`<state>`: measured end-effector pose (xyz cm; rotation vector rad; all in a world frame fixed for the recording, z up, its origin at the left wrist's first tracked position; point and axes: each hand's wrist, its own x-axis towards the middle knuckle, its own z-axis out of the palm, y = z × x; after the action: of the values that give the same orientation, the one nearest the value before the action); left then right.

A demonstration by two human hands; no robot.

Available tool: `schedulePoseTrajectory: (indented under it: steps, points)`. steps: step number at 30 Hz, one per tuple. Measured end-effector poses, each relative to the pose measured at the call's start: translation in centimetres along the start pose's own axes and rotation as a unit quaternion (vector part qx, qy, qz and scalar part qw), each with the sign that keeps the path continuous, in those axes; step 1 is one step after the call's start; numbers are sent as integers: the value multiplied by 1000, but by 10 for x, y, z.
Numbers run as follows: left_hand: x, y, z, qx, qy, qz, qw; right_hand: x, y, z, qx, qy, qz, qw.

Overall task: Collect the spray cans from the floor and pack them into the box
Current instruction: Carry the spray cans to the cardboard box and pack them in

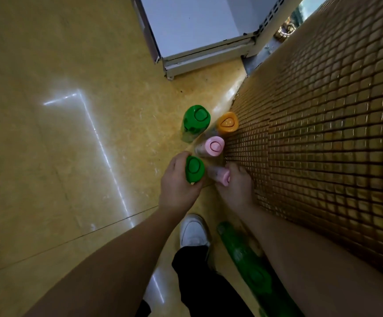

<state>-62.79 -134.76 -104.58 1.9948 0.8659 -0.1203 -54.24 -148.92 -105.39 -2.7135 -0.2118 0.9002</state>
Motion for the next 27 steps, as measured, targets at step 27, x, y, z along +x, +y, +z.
schedulePoseTrajectory:
  steps: [27]
  points:
    - [-193,340,-444,155,-89,325,929,-396,-253,-354,138,223,73,962]
